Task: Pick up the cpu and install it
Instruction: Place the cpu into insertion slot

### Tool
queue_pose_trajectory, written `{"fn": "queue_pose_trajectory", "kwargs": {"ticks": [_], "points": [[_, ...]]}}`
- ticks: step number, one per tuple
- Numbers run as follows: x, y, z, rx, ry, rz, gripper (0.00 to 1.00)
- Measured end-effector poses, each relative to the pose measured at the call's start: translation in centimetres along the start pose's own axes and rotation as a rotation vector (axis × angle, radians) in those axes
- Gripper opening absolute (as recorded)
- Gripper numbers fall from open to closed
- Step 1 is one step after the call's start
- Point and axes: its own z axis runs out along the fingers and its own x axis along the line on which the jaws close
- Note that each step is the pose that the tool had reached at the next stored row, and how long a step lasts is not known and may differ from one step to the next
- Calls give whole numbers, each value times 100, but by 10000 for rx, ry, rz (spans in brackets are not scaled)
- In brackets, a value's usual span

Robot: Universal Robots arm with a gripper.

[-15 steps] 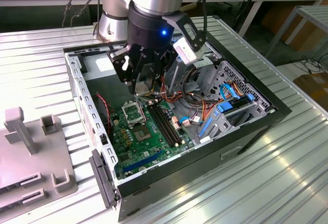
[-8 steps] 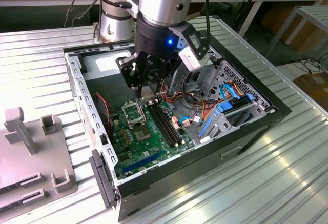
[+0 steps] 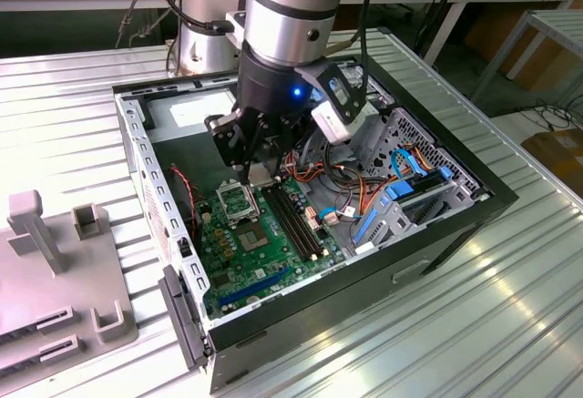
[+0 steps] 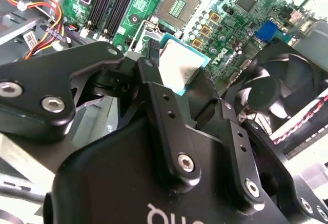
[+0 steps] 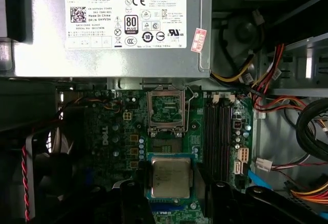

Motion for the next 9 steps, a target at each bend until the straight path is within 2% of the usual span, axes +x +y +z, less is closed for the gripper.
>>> {"fn": "queue_pose_trajectory", "kwargs": {"ticks": [9], "points": [[-3, 5, 190, 1, -2, -86, 47]]}}
